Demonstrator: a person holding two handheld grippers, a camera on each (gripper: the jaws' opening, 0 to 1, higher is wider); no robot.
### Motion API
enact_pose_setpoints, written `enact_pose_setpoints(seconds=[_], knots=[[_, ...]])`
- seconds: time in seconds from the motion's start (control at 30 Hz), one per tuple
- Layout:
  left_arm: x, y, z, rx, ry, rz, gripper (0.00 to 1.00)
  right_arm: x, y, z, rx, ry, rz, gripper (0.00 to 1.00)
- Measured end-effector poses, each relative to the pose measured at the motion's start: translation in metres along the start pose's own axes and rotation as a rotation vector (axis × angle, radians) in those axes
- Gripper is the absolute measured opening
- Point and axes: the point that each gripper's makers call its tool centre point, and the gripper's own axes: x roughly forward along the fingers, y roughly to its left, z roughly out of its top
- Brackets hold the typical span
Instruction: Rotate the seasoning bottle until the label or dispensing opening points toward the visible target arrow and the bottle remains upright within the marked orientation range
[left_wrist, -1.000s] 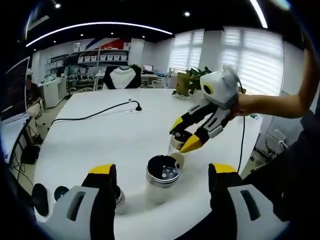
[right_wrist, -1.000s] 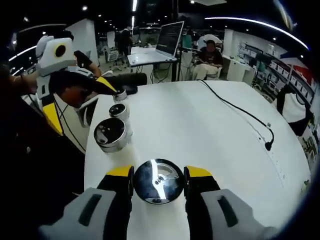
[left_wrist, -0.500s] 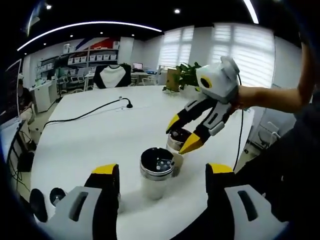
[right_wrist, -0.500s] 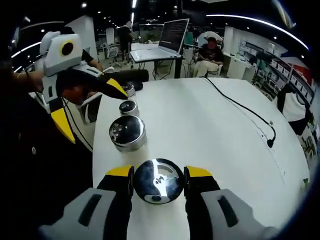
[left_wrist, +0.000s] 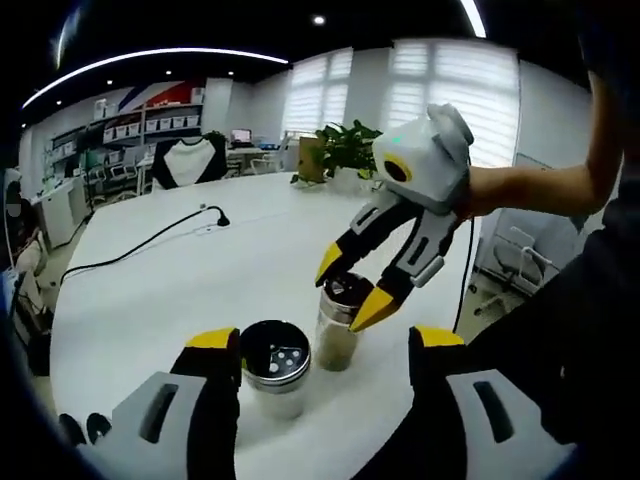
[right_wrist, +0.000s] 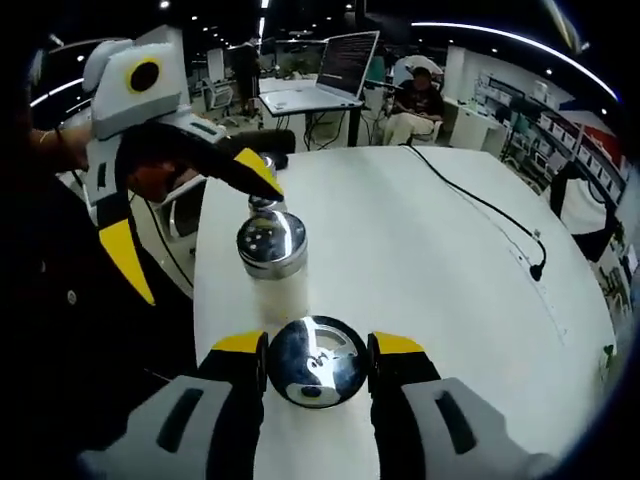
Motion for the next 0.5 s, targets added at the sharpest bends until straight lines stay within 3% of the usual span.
enact_pose_setpoints(seconds=[0.33, 0.43, 0.5], knots=[[0.014, -0.017, -0.007, 0.014, 0.052, -0.055, 0.71, -0.011, -0.001, -0.014, 0.007, 0.004, -0.005, 0.38], [0.018, -0.02, -0.011, 0.038, 0.077, -0.064, 0.7, -0.011, 0.001, -0.015, -0.049, 0.016, 0.022, 0.38], [0.02, -0.021, -0.01, 0.046, 0.07, -0.065, 0.7, -0.012, 0.003, -0.019, -0.111, 0.061, 0.035, 0.38]])
